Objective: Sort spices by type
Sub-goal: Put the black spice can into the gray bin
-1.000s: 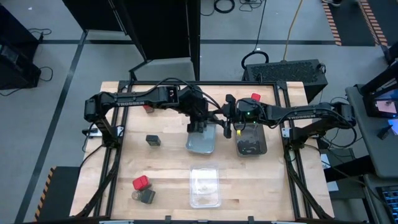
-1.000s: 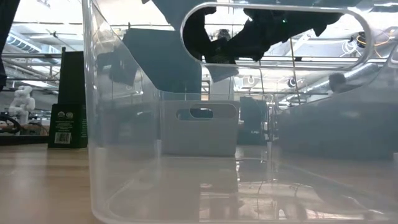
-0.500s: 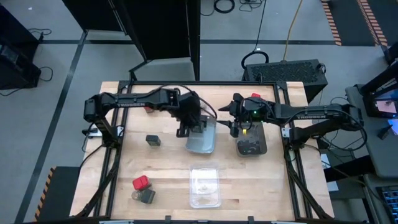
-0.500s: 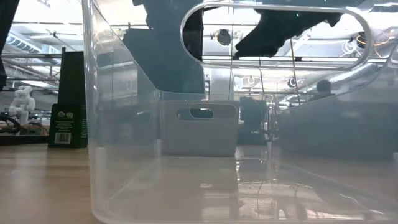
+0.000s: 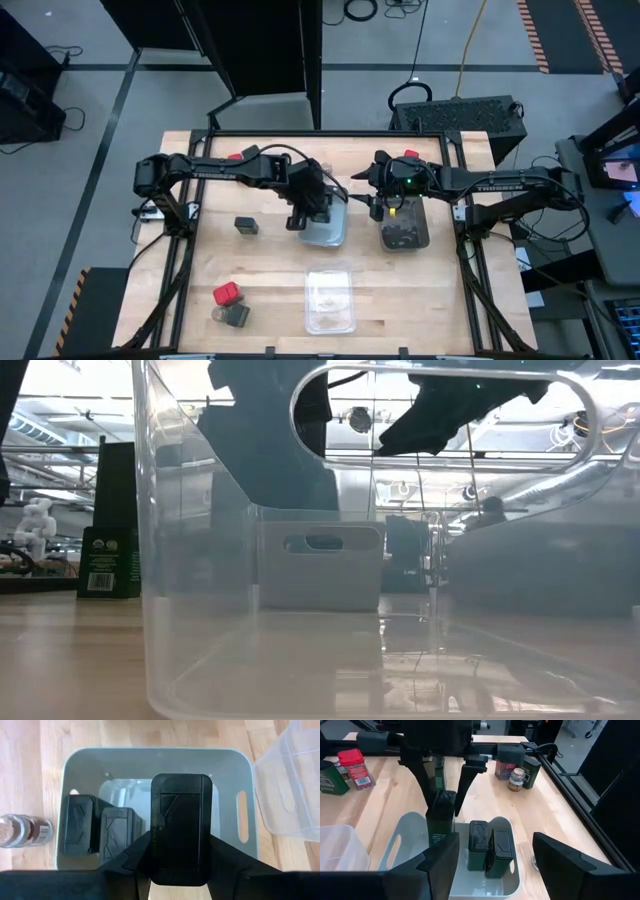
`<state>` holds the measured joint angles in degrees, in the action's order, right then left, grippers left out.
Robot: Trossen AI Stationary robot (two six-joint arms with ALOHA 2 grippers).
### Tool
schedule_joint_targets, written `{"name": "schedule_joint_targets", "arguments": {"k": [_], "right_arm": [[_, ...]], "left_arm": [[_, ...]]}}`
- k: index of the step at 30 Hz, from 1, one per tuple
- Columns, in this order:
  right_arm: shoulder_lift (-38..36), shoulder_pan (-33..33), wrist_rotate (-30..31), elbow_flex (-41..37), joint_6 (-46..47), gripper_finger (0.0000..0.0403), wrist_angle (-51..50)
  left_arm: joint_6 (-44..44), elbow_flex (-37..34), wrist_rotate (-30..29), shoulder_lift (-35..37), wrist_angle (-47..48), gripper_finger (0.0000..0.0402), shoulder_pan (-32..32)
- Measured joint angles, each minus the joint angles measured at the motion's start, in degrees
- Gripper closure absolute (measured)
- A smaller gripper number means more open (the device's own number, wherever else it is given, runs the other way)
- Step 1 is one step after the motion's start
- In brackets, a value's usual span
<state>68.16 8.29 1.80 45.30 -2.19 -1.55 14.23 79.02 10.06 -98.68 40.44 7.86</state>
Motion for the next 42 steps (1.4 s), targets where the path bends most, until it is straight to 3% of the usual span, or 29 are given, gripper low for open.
{"name": "schedule_joint_targets", "arguments": {"k": [7,17,27,42], "right_arm": [[0.0,0.0,0.0,0.0,0.2,0.0165,0.1],[0.0,0.0,0.0,0.0,0.5,0.0165,0.1],[0.0,0.0,0.0,0.0,0.2,0.0165,0.0],[0.0,0.0,0.0,0.0,0.5,0.0165,0.0]], "left_arm": [[0.2,0.0,-0.3,-2.2,0.3,0.0258,0.0],[1.8,0.0,-5.4,-6.8,-0.3,0.0258,0.0],[3.5,0.0,-10.1,-7.0,1.5,0.0258,0.0],[5.8,0.0,-10.4,-7.0,0.4,0.0241,0.0]]}}
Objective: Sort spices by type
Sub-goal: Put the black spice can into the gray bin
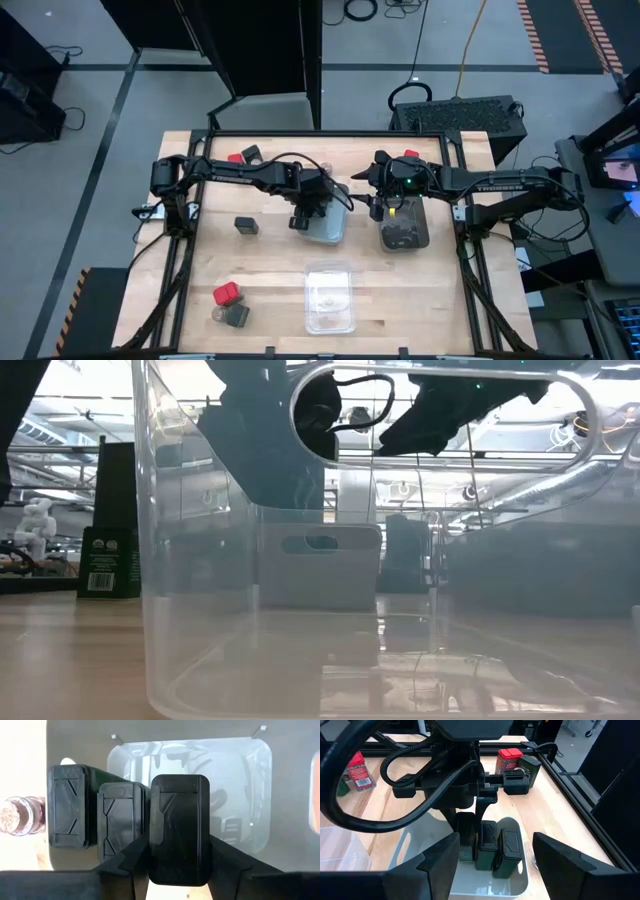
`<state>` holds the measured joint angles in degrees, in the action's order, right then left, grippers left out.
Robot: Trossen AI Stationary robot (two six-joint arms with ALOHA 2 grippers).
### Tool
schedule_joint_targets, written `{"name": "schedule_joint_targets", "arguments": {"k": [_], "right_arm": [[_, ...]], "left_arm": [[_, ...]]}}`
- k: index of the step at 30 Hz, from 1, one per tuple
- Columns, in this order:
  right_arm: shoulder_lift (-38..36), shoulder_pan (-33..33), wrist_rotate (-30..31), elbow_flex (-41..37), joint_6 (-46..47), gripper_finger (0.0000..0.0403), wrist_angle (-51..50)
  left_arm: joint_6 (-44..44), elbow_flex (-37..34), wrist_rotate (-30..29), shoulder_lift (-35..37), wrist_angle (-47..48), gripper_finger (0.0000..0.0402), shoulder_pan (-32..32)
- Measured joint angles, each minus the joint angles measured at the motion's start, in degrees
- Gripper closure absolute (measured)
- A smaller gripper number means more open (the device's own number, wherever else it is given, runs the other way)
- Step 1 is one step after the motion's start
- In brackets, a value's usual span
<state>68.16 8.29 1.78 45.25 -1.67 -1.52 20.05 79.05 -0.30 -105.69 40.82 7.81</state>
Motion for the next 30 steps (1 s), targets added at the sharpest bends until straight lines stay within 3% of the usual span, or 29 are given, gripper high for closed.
{"name": "schedule_joint_targets", "arguments": {"k": [30], "right_arm": [[0.0,0.0,-0.1,0.0,0.2,0.0165,-0.1]], "left_arm": [[-0.2,0.0,0.3,0.0,1.1,0.0239,0.0]]}}
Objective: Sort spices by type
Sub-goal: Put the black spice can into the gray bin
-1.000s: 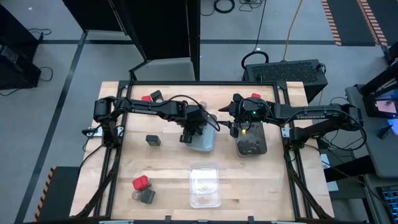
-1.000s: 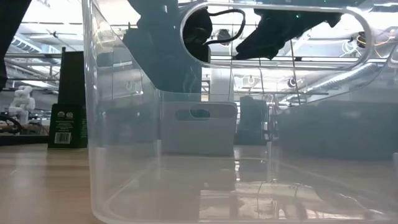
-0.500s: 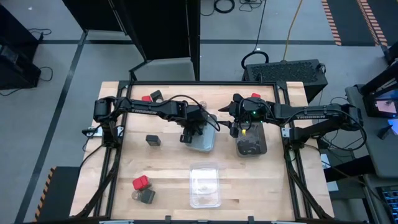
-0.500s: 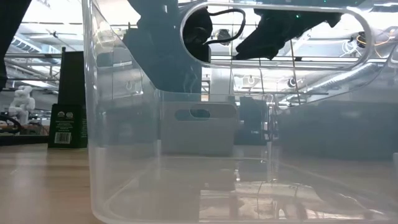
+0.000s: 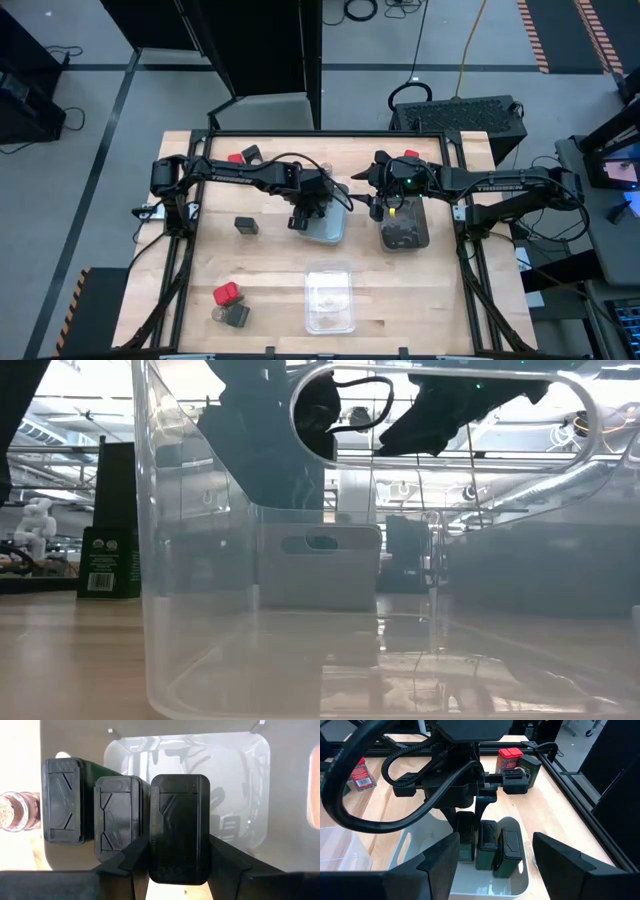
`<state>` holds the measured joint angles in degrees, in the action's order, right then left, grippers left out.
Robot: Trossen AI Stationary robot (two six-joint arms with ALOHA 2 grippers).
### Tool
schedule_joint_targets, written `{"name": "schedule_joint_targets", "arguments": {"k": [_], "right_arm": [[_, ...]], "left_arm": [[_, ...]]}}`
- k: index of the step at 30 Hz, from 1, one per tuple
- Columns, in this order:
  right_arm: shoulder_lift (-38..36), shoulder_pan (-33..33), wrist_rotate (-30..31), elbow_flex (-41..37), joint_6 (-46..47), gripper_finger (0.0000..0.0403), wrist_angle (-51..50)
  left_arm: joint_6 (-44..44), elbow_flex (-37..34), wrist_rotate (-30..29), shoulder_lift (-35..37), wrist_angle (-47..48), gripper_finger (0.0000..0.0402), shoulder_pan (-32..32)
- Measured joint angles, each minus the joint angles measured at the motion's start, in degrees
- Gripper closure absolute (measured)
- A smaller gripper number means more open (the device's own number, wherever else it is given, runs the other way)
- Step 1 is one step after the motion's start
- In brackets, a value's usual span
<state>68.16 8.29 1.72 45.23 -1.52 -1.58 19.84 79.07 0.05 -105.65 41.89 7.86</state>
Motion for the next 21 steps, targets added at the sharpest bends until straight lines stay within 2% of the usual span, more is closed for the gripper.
{"name": "schedule_joint_targets", "arguments": {"k": [6,11,15,18,21], "right_arm": [[0.0,0.0,0.0,0.0,0.4,0.0165,0.0],[0.0,0.0,0.0,0.0,0.4,0.0165,0.0],[0.0,0.0,0.0,0.0,0.4,0.0165,0.0],[0.0,0.0,0.0,0.0,0.4,0.0165,-0.1],[0.0,0.0,0.0,0.0,0.4,0.0165,-0.2]], "left_arm": [[0.0,0.0,-0.1,0.0,0.4,0.0227,0.0],[0.0,0.0,-0.4,0.0,-0.9,0.0173,0.0],[0.4,0.8,-4.6,0.0,1.1,0.0139,-0.1],[0.4,2.2,-5.5,0.1,4.1,0.0133,0.0],[0.4,3.4,-3.7,0.1,7.7,0.0132,-0.3]]}}
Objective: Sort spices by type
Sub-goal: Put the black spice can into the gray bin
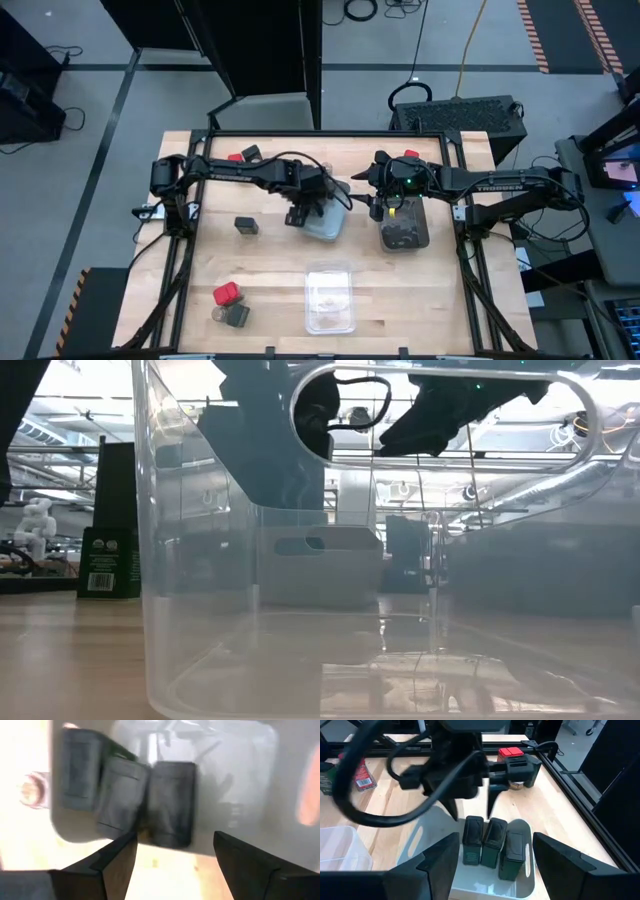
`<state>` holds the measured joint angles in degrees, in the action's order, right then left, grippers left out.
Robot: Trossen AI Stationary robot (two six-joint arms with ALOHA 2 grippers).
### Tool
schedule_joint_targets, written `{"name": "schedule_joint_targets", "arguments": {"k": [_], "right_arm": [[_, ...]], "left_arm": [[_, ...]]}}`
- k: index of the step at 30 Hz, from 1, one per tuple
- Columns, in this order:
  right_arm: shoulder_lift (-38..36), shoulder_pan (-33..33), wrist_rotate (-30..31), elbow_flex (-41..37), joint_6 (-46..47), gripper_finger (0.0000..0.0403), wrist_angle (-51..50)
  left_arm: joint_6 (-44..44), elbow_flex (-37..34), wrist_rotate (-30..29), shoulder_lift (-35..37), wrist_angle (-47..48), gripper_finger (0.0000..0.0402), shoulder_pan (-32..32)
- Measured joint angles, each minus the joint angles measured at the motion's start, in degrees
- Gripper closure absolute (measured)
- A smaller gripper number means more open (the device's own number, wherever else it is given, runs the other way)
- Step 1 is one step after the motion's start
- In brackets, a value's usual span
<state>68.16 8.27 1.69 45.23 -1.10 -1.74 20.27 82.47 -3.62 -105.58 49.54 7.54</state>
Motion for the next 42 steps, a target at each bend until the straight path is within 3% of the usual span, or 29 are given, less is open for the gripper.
{"name": "schedule_joint_targets", "arguments": {"k": [9,13,16,23,25,38,42], "right_arm": [[0.0,0.0,0.0,0.0,-0.1,0.0165,-0.1],[0.0,0.0,0.0,0.0,0.0,0.0165,-0.2],[0.0,0.0,0.0,0.0,0.0,0.0165,-0.2],[0.0,0.0,0.0,0.0,0.0,0.0165,-0.3],[0.0,0.0,0.0,0.0,0.0,0.0165,-0.3],[0.0,0.0,0.0,0.0,0.4,0.0165,-1.1],[0.0,0.0,0.0,0.0,0.4,0.0165,-1.2]], "left_arm": [[0.6,3.2,4.7,0.6,0.1,0.0132,-1.9],[0.1,3.4,5.5,0.5,-0.2,0.0155,-2.6],[-0.4,3.4,6.9,-1.0,0.0,0.0201,-2.7],[-0.4,3.4,7.1,-2.8,-0.4,0.0362,-2.7],[-0.4,3.4,7.0,-3.3,-0.7,0.0390,-2.6],[-0.2,3.3,6.4,-6.4,-0.7,0.0390,-0.5],[0.0,3.3,1.9,-6.3,-0.5,0.0389,-0.4]]}}
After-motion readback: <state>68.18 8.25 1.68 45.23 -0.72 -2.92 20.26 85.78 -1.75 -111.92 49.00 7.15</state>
